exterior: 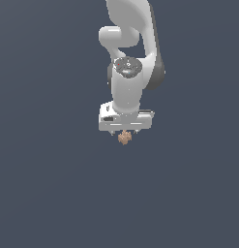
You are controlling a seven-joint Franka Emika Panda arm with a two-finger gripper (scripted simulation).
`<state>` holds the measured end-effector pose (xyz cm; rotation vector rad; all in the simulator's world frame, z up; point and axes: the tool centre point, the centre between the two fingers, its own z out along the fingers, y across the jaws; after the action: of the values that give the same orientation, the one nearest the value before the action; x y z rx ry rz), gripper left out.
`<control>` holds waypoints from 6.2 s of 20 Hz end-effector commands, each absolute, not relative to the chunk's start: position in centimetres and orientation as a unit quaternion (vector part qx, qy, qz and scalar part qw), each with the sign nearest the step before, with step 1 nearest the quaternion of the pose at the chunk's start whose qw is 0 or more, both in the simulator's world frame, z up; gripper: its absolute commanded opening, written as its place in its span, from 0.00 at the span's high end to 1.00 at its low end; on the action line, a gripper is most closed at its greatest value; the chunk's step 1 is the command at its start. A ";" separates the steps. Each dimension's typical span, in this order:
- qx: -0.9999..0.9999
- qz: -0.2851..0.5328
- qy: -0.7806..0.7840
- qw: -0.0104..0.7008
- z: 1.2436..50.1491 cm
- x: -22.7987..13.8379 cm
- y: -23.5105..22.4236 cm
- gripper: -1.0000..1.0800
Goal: Pick up the object and move it to a goal position.
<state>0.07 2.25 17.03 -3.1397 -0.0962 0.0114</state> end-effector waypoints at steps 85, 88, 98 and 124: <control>-0.922 0.000 -0.387 0.000 3.9 -6.4 3.0 1.00; -0.922 -0.001 -0.387 -0.001 4.0 -6.3 3.0 1.00; -0.922 -0.001 -0.387 -0.001 7.0 -5.9 5.1 1.00; -0.922 0.000 -0.388 0.000 28.9 -2.0 20.7 1.00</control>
<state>-2.23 19.98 27.94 -2.8952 -1.2193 -0.0027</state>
